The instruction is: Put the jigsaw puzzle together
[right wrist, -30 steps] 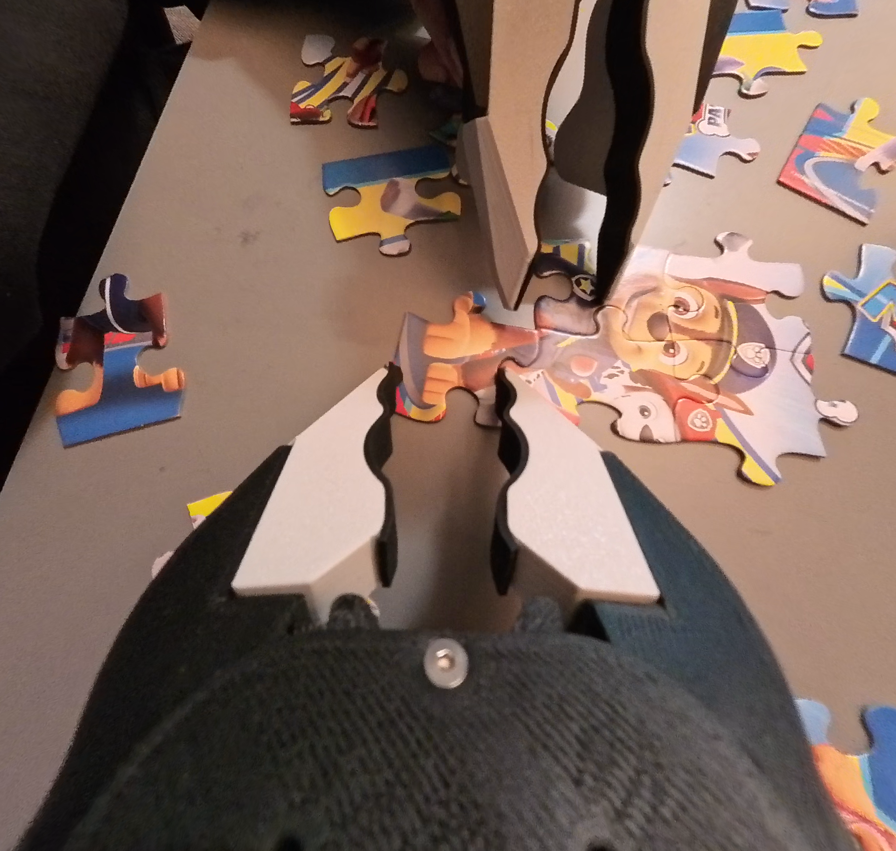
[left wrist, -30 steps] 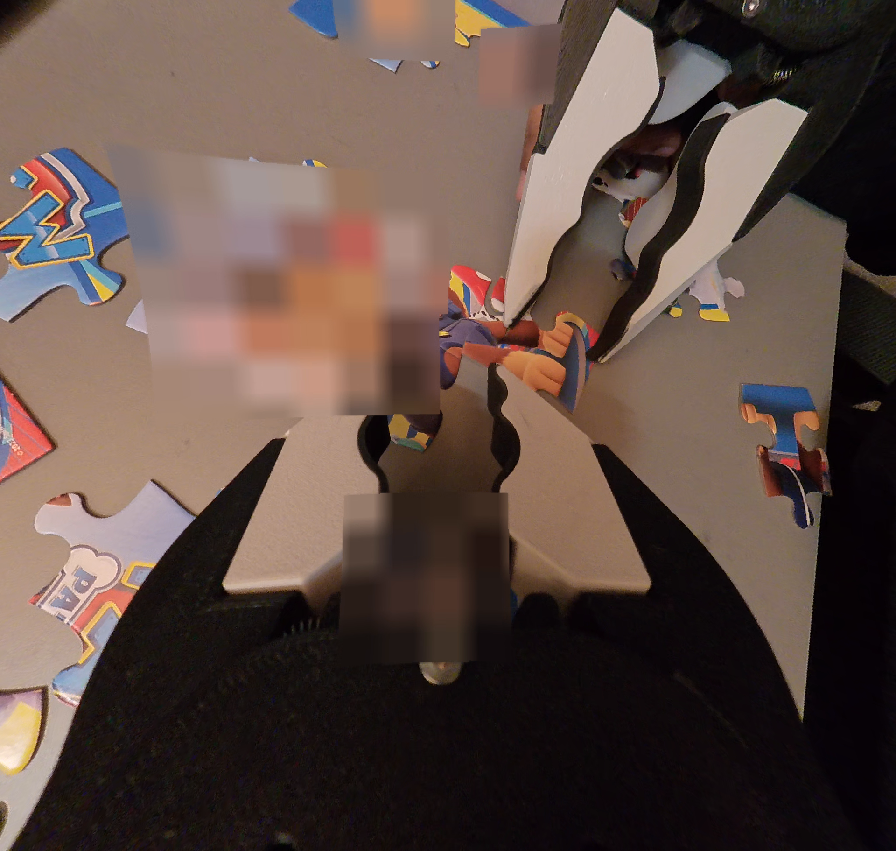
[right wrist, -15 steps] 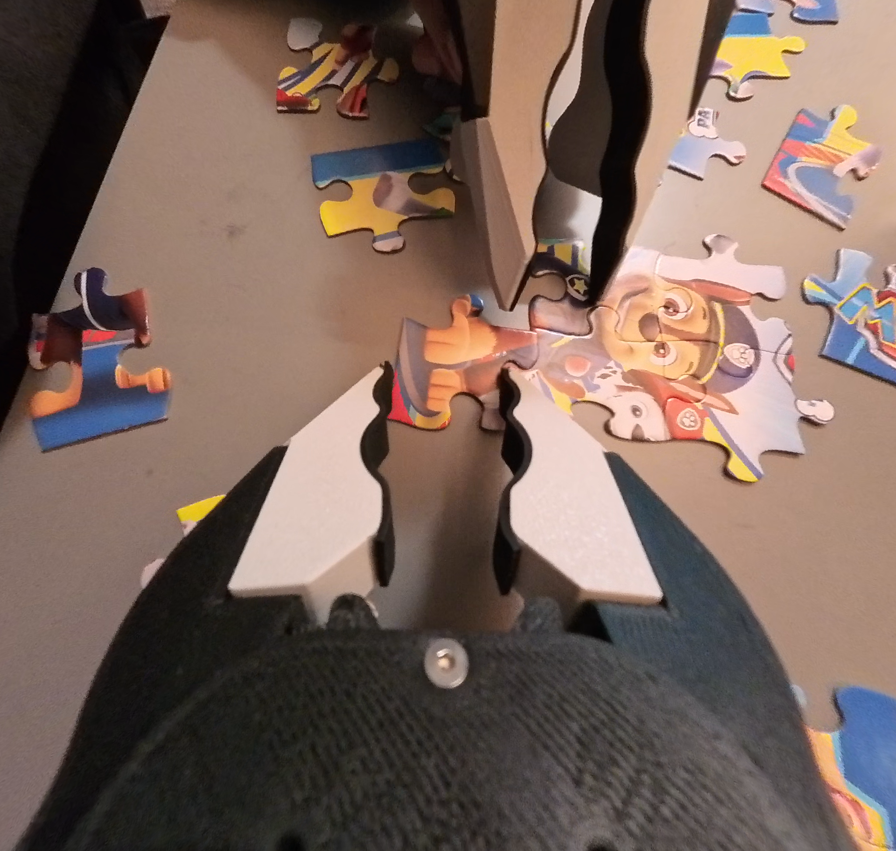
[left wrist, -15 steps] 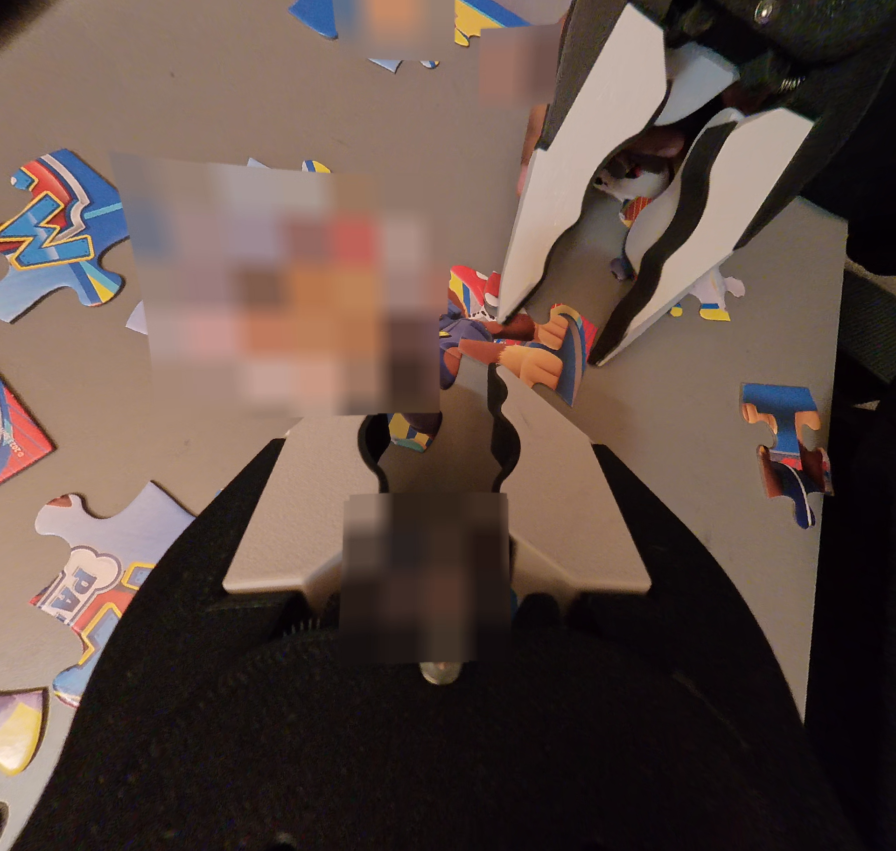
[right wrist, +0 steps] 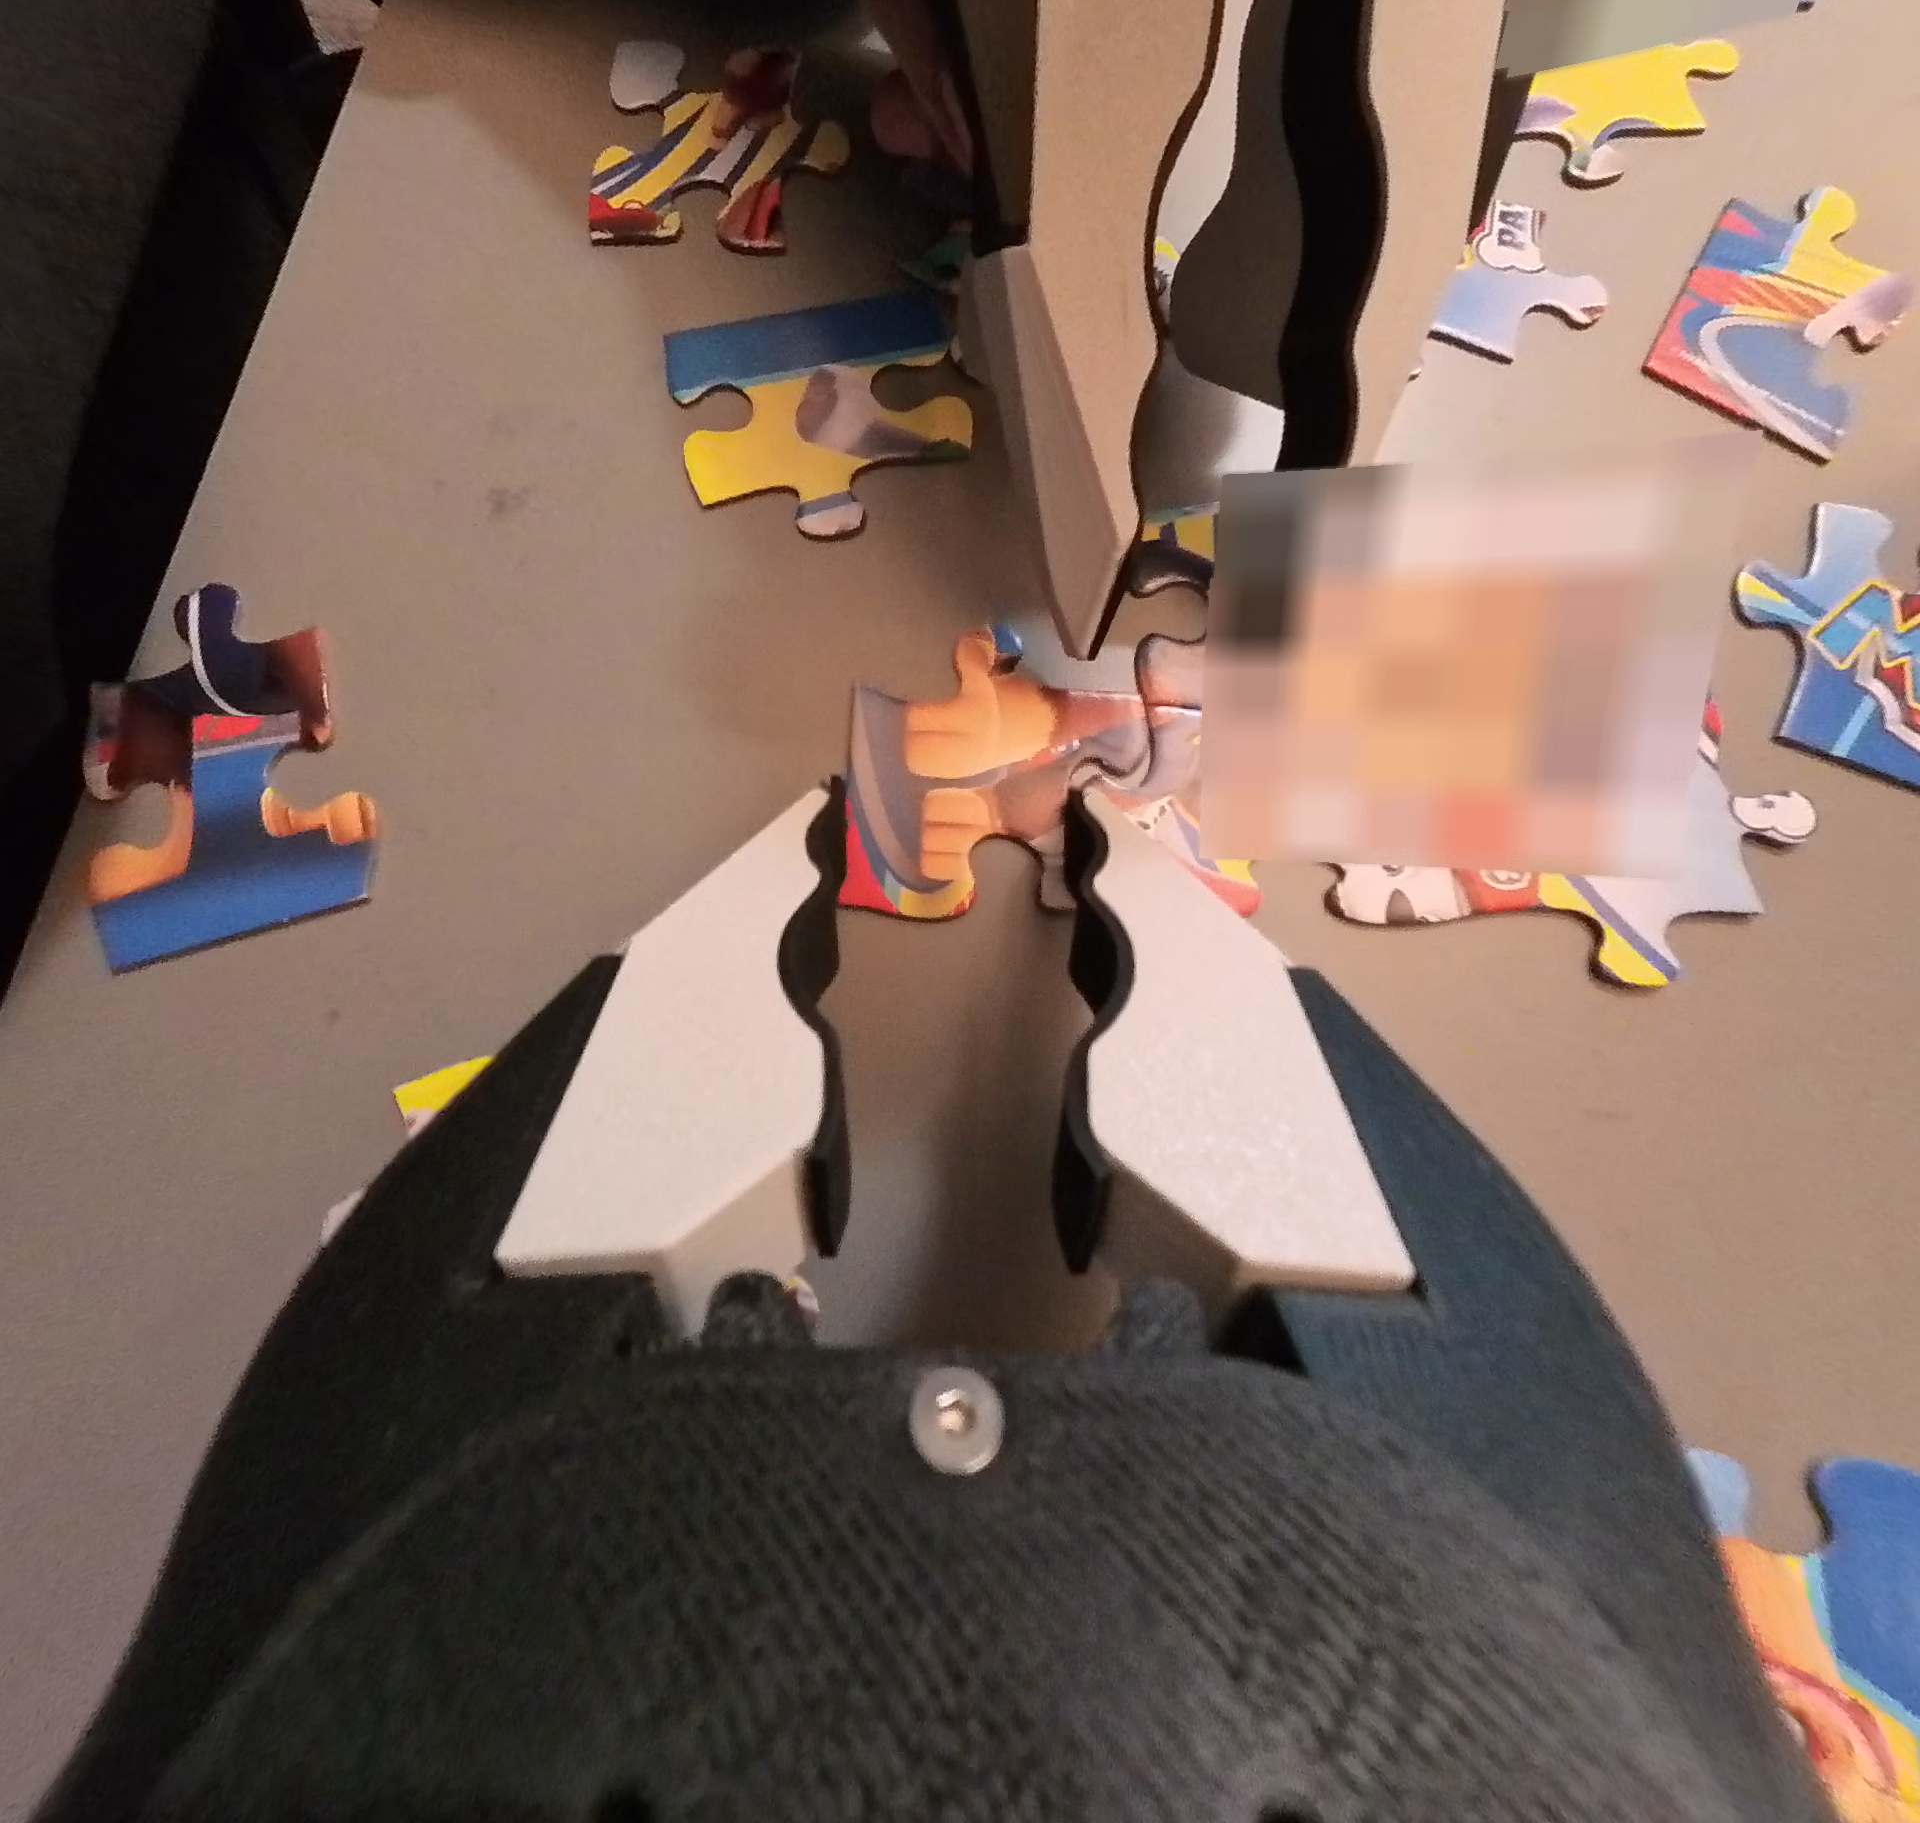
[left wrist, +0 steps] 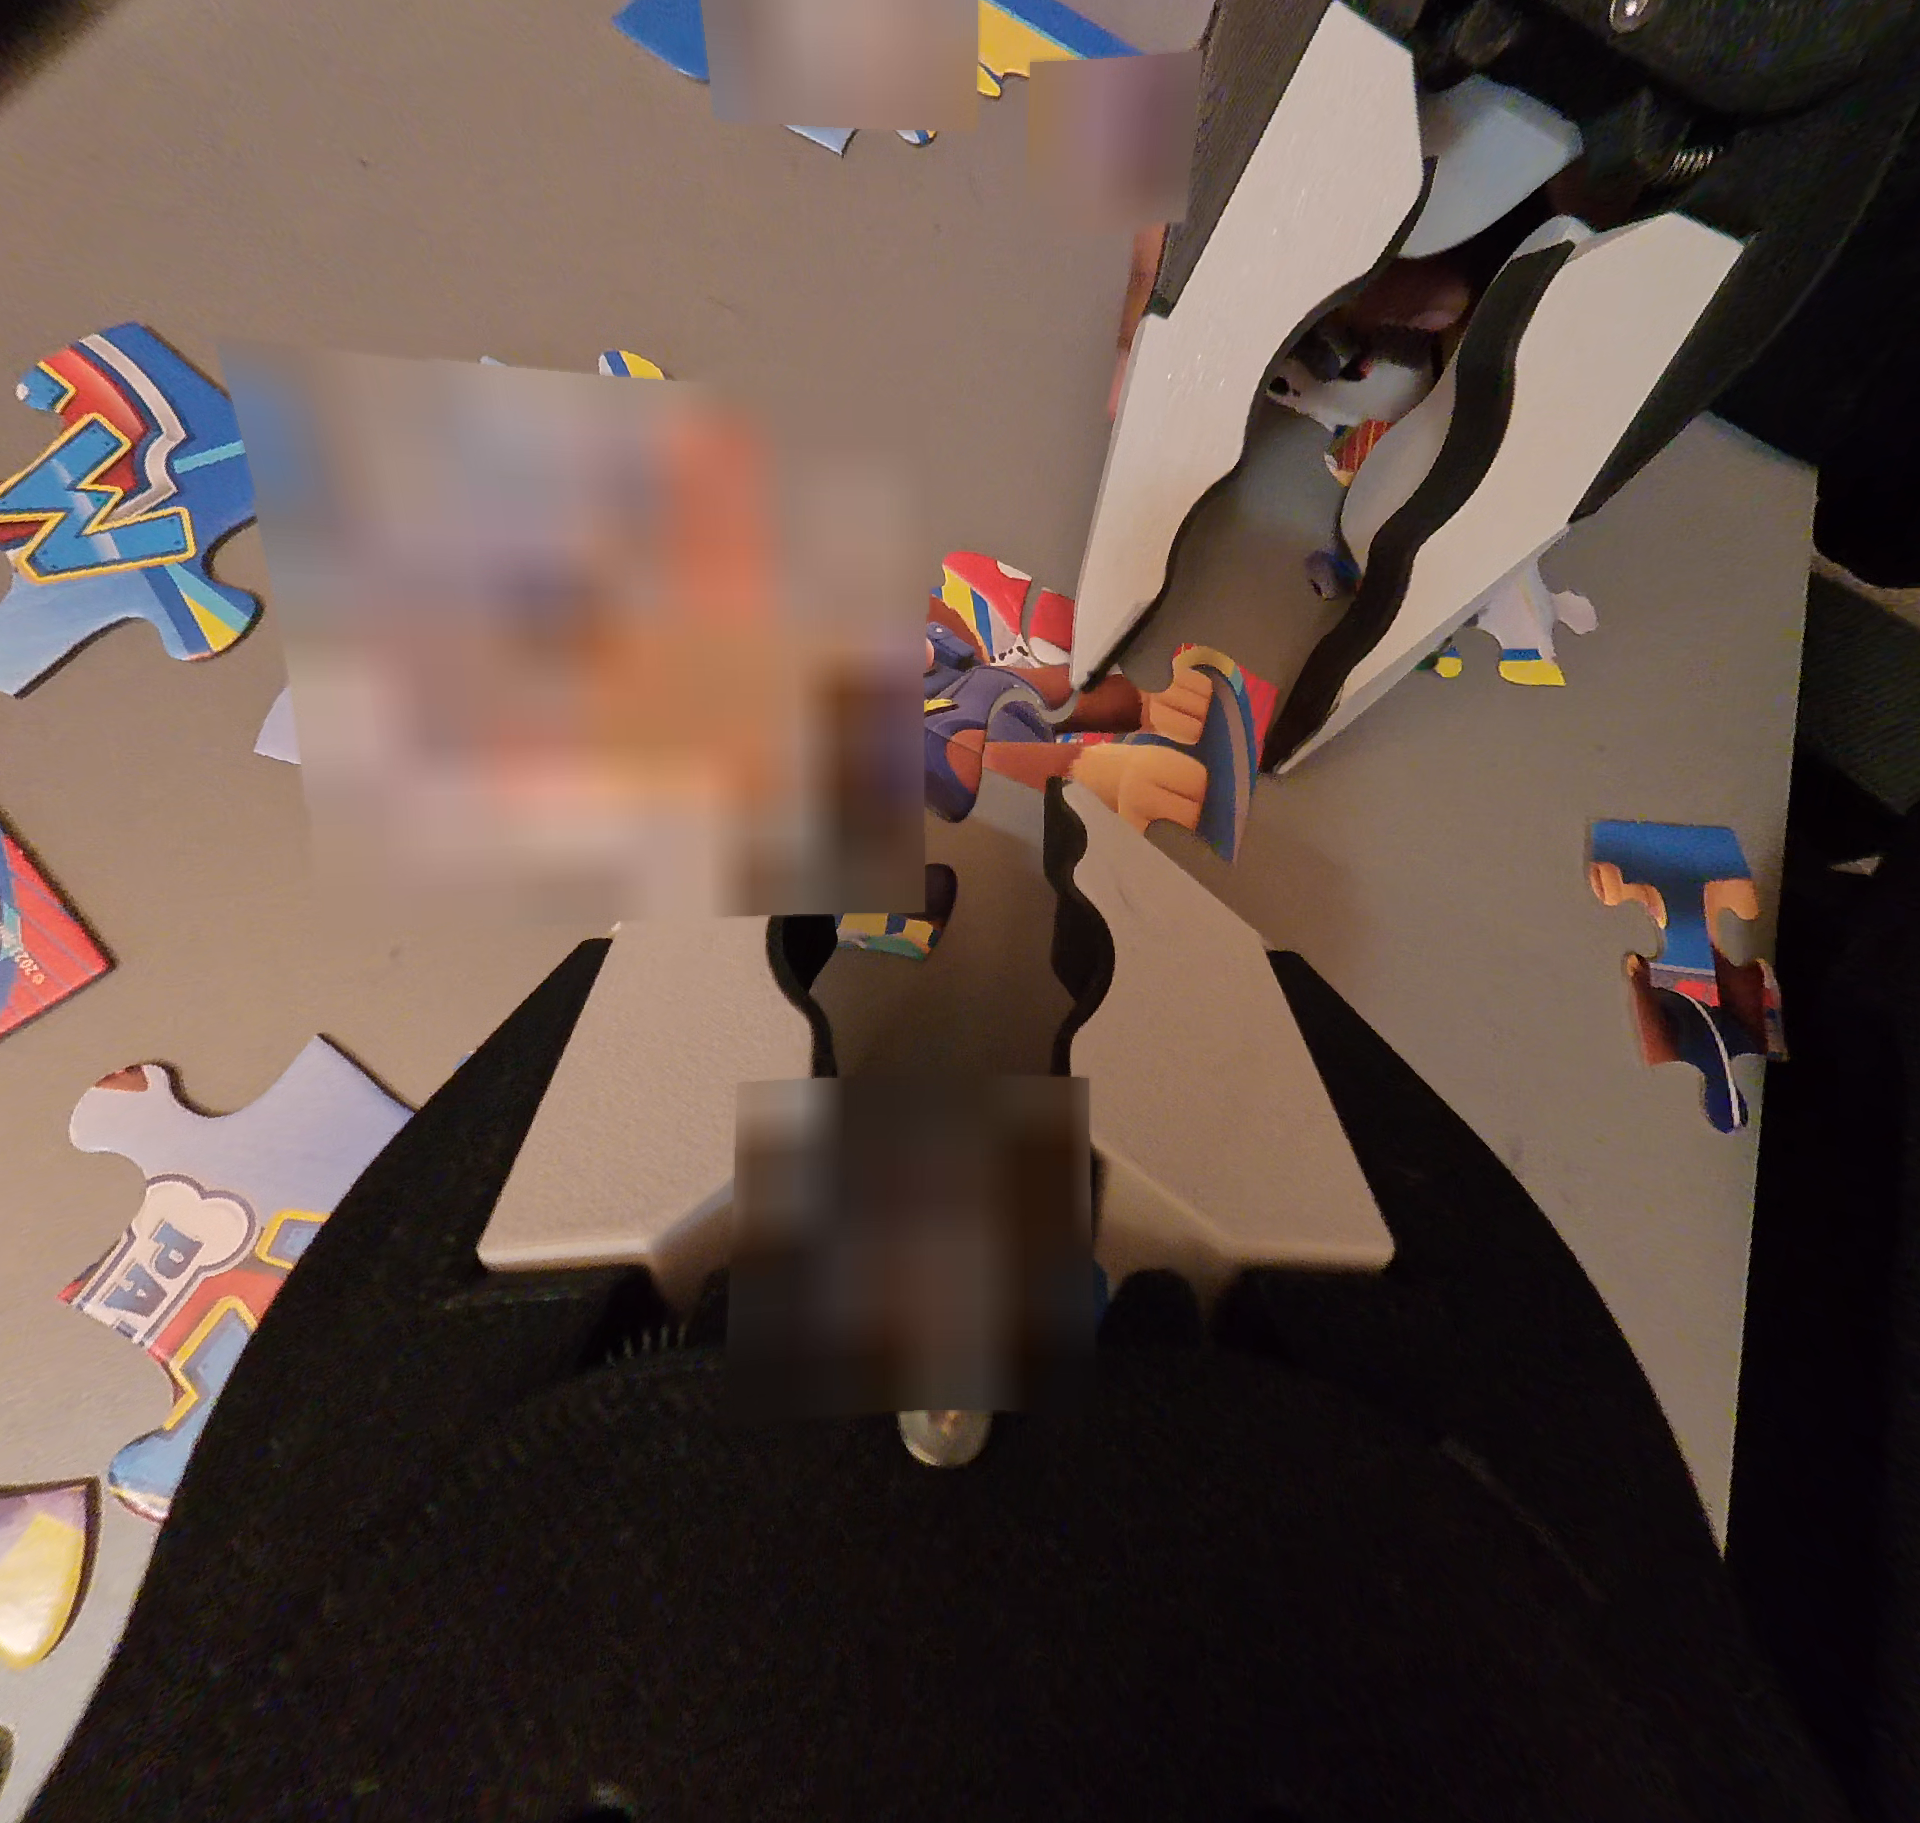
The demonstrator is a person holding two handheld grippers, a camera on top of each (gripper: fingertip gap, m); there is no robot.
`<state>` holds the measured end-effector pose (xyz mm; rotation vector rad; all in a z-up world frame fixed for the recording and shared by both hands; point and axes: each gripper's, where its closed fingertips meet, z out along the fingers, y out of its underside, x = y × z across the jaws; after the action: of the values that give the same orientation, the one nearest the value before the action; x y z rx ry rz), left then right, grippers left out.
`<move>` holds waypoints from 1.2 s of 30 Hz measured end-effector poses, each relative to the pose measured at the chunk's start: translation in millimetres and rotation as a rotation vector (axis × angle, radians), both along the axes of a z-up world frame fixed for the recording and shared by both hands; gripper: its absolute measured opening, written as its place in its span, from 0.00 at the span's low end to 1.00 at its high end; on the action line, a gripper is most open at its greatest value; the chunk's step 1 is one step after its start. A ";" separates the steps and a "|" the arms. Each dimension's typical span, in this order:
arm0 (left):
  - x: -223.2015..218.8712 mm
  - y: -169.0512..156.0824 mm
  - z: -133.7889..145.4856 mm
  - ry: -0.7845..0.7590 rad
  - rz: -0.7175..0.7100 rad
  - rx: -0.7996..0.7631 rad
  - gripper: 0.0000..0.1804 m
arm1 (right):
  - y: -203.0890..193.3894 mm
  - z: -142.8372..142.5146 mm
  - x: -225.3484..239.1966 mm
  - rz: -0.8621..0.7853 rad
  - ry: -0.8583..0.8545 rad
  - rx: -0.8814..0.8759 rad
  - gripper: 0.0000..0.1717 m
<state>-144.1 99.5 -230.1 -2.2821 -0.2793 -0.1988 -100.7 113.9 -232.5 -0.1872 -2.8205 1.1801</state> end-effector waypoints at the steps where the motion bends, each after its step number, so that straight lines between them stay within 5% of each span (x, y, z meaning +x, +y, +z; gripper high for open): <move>1: -0.1 -0.1 0.0 0.000 0.000 0.000 0.20 | 1.2 0.2 -0.4 -0.003 0.004 0.005 0.24; 26: 1.2 -0.2 0.3 0.004 -0.006 -0.003 0.19 | 7.1 0.1 -2.6 -0.023 -0.009 -0.016 0.24; 31: 25.3 13.5 30.1 -0.047 -0.083 0.144 0.16 | 7.1 -0.2 -4.1 -0.035 -0.002 -0.030 0.24; 36: 29.2 16.3 9.8 0.007 -0.087 0.043 0.17 | 6.9 0.0 -4.1 -0.035 -0.006 -0.033 0.24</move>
<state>-114.9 115.8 -220.3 -2.2537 -0.1707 -0.2396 -104.8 120.8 -232.5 -0.2419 -2.7926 1.2208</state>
